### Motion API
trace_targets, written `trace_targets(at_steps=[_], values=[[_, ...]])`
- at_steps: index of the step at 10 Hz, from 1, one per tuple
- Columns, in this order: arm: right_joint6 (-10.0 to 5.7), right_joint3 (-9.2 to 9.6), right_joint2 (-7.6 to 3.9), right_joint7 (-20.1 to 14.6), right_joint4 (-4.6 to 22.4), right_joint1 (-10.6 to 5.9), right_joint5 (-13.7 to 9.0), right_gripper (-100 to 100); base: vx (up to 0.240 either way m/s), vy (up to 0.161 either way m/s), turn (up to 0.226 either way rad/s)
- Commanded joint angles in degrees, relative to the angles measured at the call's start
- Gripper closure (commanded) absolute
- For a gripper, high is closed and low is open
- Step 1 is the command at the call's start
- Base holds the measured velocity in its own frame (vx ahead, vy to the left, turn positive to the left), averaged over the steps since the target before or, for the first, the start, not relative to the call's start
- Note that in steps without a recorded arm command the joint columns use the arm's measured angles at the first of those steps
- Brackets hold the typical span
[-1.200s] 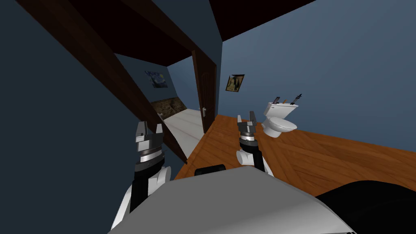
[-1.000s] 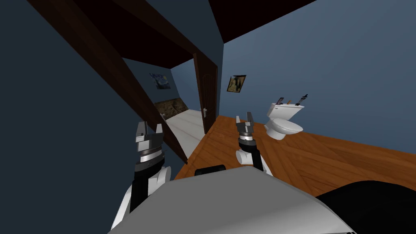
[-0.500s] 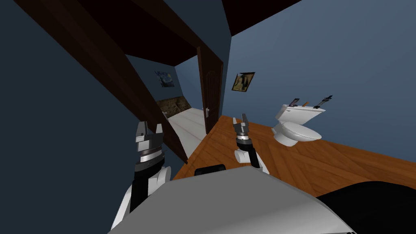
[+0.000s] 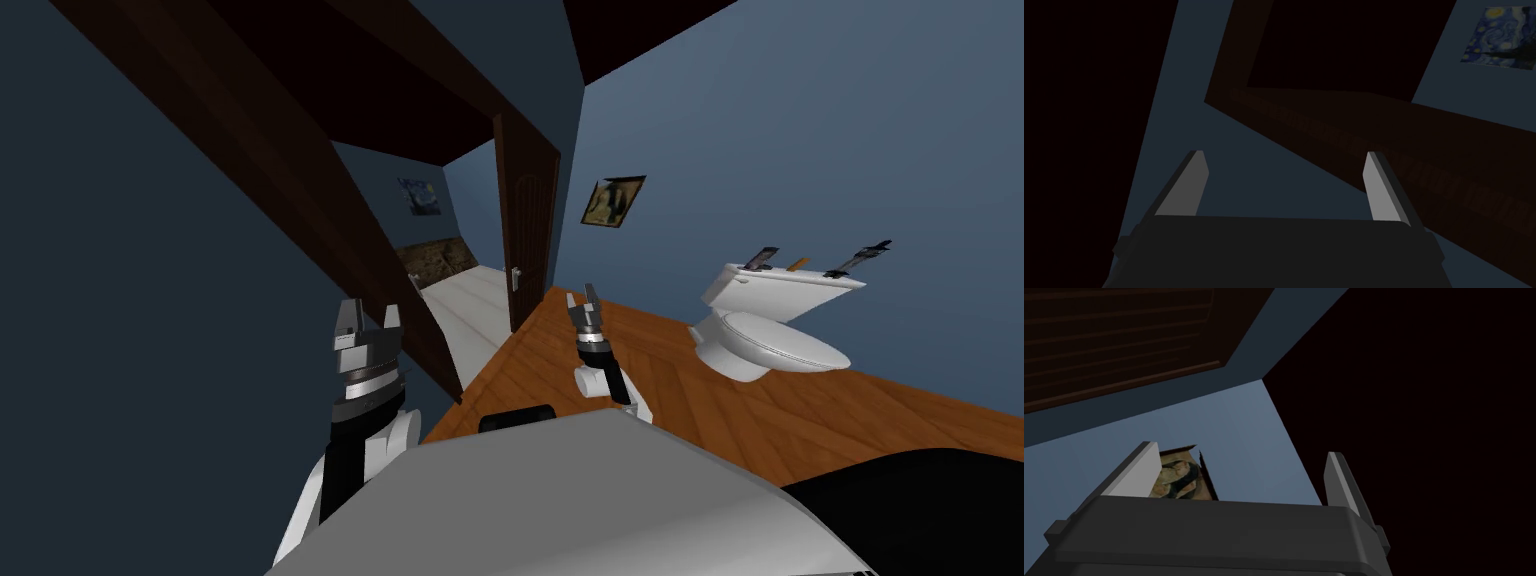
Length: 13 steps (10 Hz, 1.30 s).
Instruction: Push the door open
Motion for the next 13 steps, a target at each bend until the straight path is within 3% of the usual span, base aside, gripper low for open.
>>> trace_targets(at_steps=[1, 13], values=[[0.16, 0.11, -0.93, -0.48, 1.93, -0.9, -0.35, -100, 0.075, -0.087, 0.174], [0.35, 1.32, -8.03, -3.83, 20.46, -9.63, -3.02, -100, 0.07, -0.102, 0.186]])
